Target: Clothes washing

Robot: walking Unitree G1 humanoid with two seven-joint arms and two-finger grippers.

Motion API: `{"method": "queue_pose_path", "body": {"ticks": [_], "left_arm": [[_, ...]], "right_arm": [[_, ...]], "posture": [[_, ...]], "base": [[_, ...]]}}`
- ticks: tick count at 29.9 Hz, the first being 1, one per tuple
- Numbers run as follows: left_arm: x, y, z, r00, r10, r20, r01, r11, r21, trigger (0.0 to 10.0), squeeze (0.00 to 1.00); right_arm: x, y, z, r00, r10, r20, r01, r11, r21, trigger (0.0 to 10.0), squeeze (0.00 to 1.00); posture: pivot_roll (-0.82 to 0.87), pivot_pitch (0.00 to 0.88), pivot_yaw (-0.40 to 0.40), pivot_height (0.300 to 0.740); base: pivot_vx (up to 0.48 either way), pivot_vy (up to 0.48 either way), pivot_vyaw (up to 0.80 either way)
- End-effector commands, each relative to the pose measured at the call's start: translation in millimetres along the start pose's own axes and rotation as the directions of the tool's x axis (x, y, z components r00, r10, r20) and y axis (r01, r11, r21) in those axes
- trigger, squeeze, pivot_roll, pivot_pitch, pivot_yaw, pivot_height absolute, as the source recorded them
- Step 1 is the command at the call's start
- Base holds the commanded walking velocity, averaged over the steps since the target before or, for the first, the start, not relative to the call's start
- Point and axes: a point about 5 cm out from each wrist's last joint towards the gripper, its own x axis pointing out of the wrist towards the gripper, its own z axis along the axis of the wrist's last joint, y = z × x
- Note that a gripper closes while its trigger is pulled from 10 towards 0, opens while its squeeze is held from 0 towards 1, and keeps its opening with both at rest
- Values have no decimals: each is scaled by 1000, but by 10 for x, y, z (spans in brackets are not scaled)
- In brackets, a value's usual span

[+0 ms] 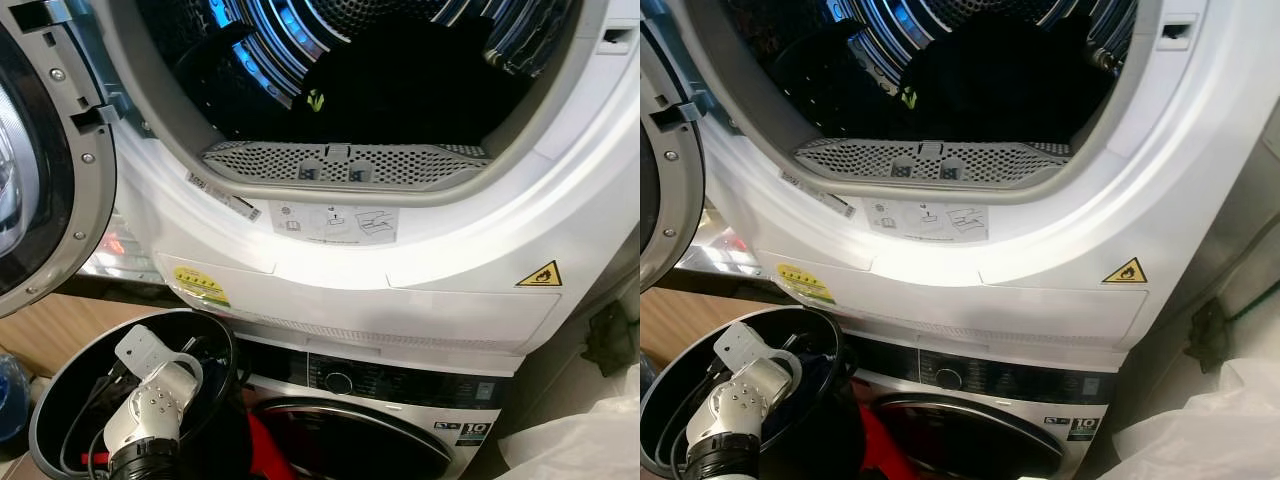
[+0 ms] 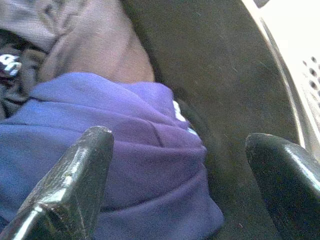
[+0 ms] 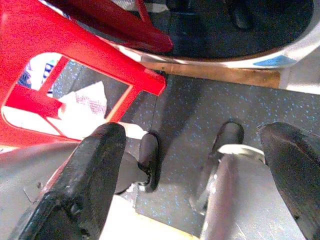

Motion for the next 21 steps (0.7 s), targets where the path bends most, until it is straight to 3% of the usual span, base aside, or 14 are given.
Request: {"method": "queue_pose_path", "body": {"ticks": [1, 8, 18, 21], "left_arm": [[38, 83, 111, 999, 42, 27, -40, 998, -52, 10000, 1000], [87, 152, 155, 993, 109, 39, -102, 985, -141, 10000, 1000], [111, 127, 137, 992, 115, 42, -107, 982, -153, 10000, 1000], [175, 176, 116, 989, 141, 32, -134, 976, -173, 10000, 1000]], "right_arm": [[-14, -1, -69, 1000, 10, -22, -11, 1000, -10, 10000, 0], [-24, -49, -61, 1000, 9, -24, -10, 1000, -29, 10000, 0], [-15, -48, -11, 1000, 16, -13, -16, 999, -42, 10000, 0], [-14, -44, -10, 1000, 20, -14, -21, 999, -45, 10000, 0]], "posture": [[117, 0, 45, 740], [127, 0, 23, 740], [128, 0, 13, 740], [124, 0, 11, 740]], "base": [[0, 0, 0], [0, 0, 0], [0, 0, 0], [0, 0, 0]]}}
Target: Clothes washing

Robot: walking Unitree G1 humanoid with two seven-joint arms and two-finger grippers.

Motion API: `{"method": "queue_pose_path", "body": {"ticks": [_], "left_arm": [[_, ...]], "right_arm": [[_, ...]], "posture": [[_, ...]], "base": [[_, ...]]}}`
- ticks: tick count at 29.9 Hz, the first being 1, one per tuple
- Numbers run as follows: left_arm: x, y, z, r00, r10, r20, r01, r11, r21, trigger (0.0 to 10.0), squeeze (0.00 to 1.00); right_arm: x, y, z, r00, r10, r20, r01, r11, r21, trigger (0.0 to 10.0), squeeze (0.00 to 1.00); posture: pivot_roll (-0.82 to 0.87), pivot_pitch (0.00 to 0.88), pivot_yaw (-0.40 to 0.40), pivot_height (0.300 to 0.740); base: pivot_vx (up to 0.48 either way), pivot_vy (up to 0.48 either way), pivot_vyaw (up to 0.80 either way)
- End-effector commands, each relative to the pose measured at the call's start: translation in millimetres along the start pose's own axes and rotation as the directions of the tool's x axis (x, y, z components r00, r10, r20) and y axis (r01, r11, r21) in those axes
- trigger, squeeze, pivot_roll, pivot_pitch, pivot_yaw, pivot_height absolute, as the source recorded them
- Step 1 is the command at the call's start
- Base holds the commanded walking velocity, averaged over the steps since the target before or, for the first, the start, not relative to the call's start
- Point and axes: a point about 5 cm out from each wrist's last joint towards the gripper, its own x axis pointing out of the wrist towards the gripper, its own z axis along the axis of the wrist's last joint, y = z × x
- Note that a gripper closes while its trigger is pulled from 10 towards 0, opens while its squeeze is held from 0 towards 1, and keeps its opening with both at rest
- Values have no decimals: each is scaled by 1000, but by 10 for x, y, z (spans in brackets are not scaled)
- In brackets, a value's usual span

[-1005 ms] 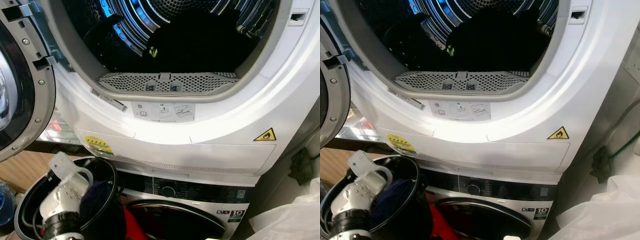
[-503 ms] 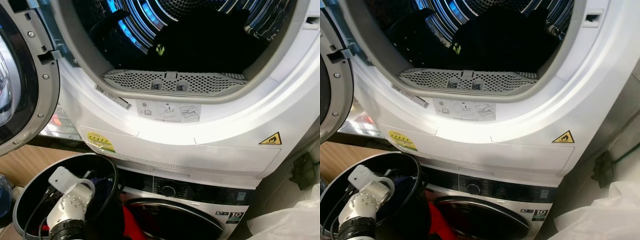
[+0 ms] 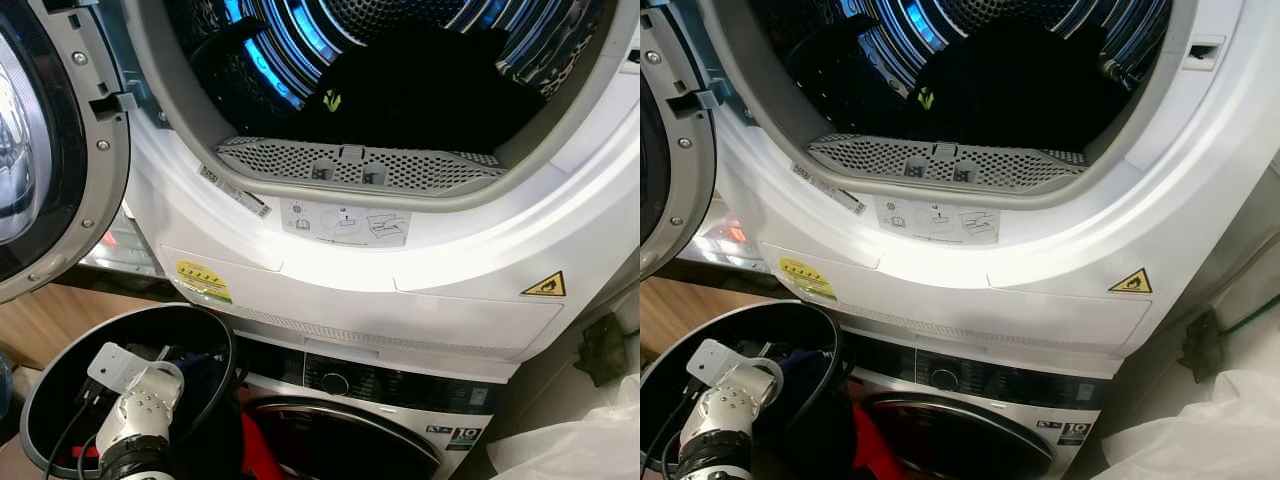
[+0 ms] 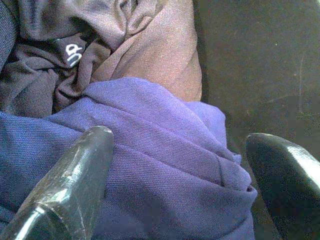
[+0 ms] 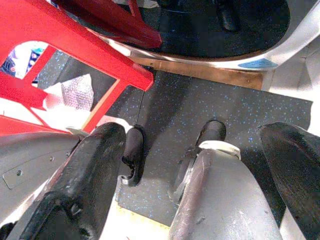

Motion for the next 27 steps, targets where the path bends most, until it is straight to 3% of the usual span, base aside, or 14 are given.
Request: {"method": "queue_pose_path", "body": {"ticks": [1, 17, 22, 25, 27], "left_arm": [[30, 27, 24, 1000, 17, 2, -17, 999, -30, 10000, 1000], [134, -78, -46, 1000, 14, -24, -16, 994, -108, 10000, 1000], [154, -113, -117, 997, -3, -74, -8, 989, -147, 10000, 1000], [162, -154, -232, 987, -57, -151, 29, 983, -179, 10000, 1000], [159, -157, -247, 988, -48, -147, 23, 985, -172, 10000, 1000]], "right_arm": [[4, 23, -2, 1000, 10, -1, -10, 1000, -3, 10000, 0], [22, 3, 108, 1000, 6, 4, -6, 999, -52, 10000, 0], [36, -18, 225, 1000, 5, 18, -3, 997, -75, 10000, 0], [49, 4, 301, 999, 22, 29, -19, 994, -106, 10000, 0], [51, 8, 322, 999, 28, 33, -24, 993, -118, 10000, 0]], "posture": [[124, 0, 11, 740], [123, 0, -40, 740], [127, 0, -58, 740], [132, 0, -79, 740], [134, 0, -86, 740]], "base": [[0, 0, 0], [0, 0, 0], [0, 0, 0], [0, 0, 0], [0, 0, 0]]}}
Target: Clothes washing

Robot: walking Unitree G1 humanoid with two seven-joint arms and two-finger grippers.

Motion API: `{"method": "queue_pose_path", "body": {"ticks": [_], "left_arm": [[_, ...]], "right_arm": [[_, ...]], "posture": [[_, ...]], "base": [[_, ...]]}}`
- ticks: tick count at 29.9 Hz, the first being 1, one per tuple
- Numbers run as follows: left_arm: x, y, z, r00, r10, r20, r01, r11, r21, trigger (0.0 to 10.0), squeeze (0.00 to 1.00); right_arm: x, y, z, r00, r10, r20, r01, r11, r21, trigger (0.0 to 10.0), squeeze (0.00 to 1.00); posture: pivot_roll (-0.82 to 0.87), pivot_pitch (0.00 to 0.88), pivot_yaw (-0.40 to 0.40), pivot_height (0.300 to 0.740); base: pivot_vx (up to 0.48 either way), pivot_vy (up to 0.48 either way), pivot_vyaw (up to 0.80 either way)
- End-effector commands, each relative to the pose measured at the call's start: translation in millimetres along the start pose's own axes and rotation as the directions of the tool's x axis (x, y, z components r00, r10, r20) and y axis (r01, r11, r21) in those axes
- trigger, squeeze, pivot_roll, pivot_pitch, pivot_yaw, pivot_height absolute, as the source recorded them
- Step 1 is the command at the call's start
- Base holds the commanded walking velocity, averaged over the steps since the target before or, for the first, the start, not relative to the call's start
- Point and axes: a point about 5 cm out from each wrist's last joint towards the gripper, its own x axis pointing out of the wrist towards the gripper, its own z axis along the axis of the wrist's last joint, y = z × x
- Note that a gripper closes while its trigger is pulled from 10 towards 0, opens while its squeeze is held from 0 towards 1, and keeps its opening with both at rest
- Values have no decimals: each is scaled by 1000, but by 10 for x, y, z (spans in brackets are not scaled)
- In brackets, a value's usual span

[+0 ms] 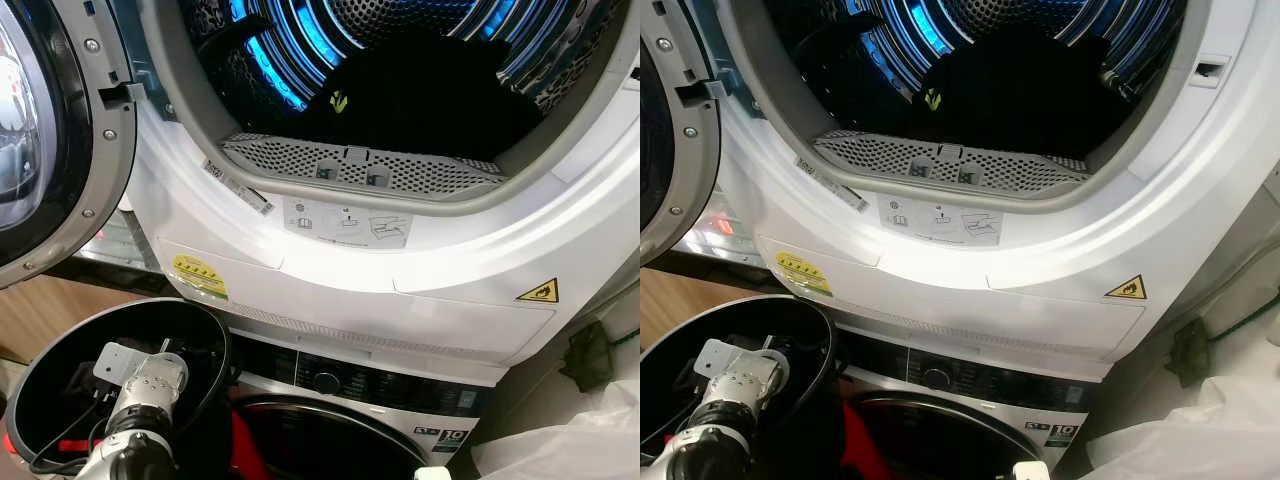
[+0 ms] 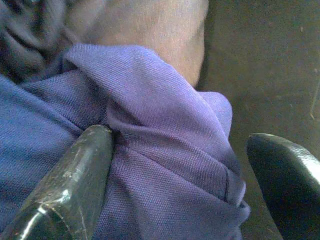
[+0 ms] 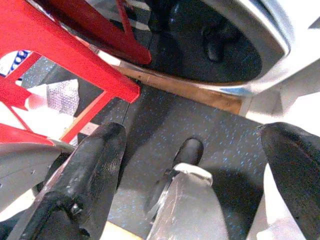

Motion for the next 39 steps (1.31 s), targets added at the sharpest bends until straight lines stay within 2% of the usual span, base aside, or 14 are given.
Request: {"method": "queue_pose_path", "body": {"ticks": [1, 2, 12, 15, 16, 19, 21, 22, 25, 31, 32, 33, 35, 39], "left_arm": [[-1, -11, -184, 997, -5, -71, 5, 1000, -5, 10000, 55], [-2, -13, -199, 997, -4, -77, 3, 1000, -8, 10000, 0], [-14, 17, -501, 979, 7, -203, -5, 1000, 13, 10000, 0], [-30, 26, -601, 972, 16, -233, 2, 997, 76, 10000, 0], [-42, 61, -686, 968, 33, -249, 3, 990, 141, 10000, 0], [-57, 157, -804, 964, 68, -257, -8, 974, 226, 10000, 0], [-61, 178, -831, 963, 74, -261, -8, 970, 243, 10000, 0], [-69, 219, -859, 967, 84, -241, -6, 951, 308, 10000, 0], [-94, 234, -892, 969, 90, -231, -3, 936, 353, 10000, 0], [-199, 439, -957, 961, 143, -238, -33, 910, 413, 10000, 0], [-216, 506, -953, 959, 154, -240, -41, 907, 418, 9098, 0], [-222, 540, -945, 958, 161, -238, -47, 905, 422, 4039, 0], [-249, 605, -897, 959, 173, -224, -63, 902, 428, 0, 0], [-280, 630, -852, 961, 176, -214, -75, 908, 412, 0, 0]], "right_arm": [[3, 5, 15, 1000, 12, -4, -12, 1000, -23, 10000, 0], [4, 0, 26, 1000, 13, -2, -13, 1000, -25, 10000, 0], [-10, -86, 82, 1000, 9, 1, -9, 998, -60, 10000, 0], [-12, -96, 92, 1000, 11, 1, -11, 998, -66, 10000, 0], [-10, -90, 96, 1000, 16, -1, -16, 997, -75, 10000, 0], [-6, -74, 97, 1000, 21, -2, -21, 996, -81, 10000, 0], [-5, -70, 95, 1000, 22, -2, -22, 996, -81, 10000, 0], [-4, -60, 84, 1000, 25, -5, -26, 996, -82, 10000, 0], [-2, -40, 71, 999, 32, -8, -32, 996, -83, 10000, 0], [16, 51, 51, 998, 54, -14, -55, 994, -95, 10000, 0], [23, 74, 59, 998, 60, -14, -61, 993, -101, 10000, 0], [27, 87, 68, 998, 64, -12, -65, 993, -103, 10000, 0], [36, 106, 118, 997, 77, 1, -77, 991, -107, 10000, 0], [45, 122, 169, 996, 93, 12, -91, 989, -120, 10000, 0]], "posture": [[134, 0, -88, 740], [135, 0, -92, 740], [135, 0, -109, 740], [139, 0, -110, 740], [144, 0, -104, 740], [139, 0, -95, 740], [138, 0, -93, 740], [134, 0, -88, 740], [143, 0, -82, 740], [150, 0, -73, 740], [152, 0, -73, 740], [155, 0, -71, 740], [157, 0, -71, 740], [162, 0, -73, 740]], "base": [[0, 0, 0], [0, 0, 0], [0, 0, 0], [0, 0, 0], [0, 0, 0], [0, 0, 0], [0, 0, 0], [0, 0, 0], [0, 0, 0], [0, 0, 0], [0, 0, 0], [0, 0, 0], [0, 0, 0], [0, 0, 0]]}}
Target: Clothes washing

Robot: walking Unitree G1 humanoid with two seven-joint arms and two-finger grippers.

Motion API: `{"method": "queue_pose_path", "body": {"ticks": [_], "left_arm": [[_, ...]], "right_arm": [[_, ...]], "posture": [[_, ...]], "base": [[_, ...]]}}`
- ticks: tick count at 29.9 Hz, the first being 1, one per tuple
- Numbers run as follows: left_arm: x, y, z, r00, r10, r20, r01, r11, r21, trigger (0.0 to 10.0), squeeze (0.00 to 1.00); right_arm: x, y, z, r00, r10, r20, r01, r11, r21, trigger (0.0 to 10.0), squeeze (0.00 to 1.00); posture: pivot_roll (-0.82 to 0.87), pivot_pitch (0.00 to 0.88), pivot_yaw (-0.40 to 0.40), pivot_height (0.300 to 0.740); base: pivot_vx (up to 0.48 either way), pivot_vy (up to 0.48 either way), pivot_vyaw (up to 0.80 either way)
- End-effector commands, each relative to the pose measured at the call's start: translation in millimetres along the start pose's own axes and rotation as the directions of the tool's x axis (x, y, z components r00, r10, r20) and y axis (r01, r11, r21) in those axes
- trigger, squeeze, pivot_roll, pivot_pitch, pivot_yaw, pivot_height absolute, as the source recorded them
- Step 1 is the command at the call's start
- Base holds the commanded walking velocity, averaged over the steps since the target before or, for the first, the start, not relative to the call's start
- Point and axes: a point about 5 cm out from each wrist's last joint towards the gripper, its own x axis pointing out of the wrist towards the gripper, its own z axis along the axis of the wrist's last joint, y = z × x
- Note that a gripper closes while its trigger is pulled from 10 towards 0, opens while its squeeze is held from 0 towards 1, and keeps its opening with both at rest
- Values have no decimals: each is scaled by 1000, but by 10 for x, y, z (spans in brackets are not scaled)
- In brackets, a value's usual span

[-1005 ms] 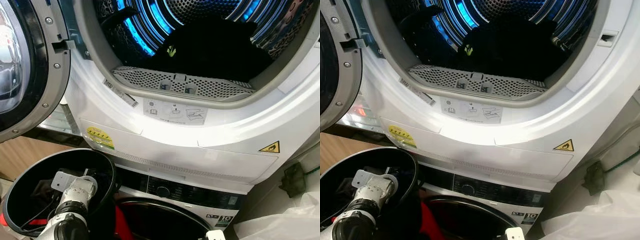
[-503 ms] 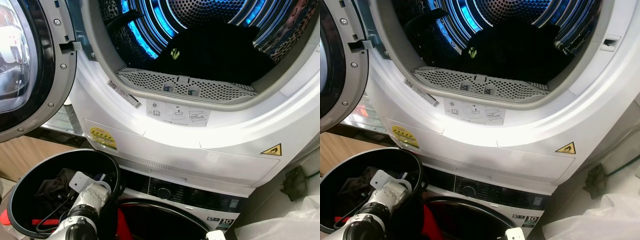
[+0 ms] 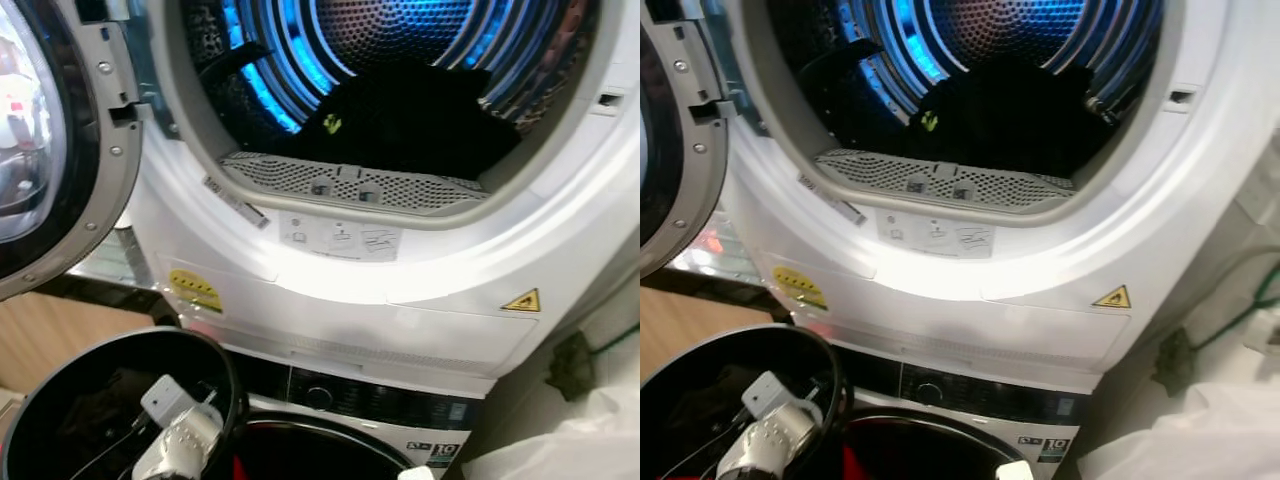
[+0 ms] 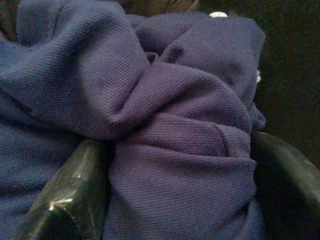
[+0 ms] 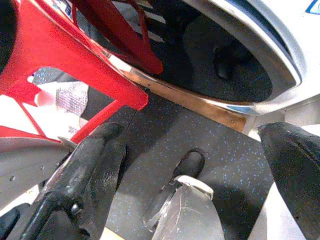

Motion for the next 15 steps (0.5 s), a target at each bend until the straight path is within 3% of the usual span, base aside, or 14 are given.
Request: {"method": "queue_pose_path", "body": {"ticks": [1, 15], "left_arm": [[6, 37, -286, 993, 16, -120, -14, 1000, 14, 0, 0], [-74, 74, -339, 990, 23, -136, -24, 1000, 0, 0, 0]], "right_arm": [[13, 3, 89, 1000, 9, 23, -9, 1000, -18, 10000, 0], [22, 24, 150, 998, 38, 42, -38, 999, -17, 10000, 0]], "posture": [[162, 0, -73, 740], [155, 0, -66, 740]], "base": [[0, 0, 0], [0, 0, 0]]}}
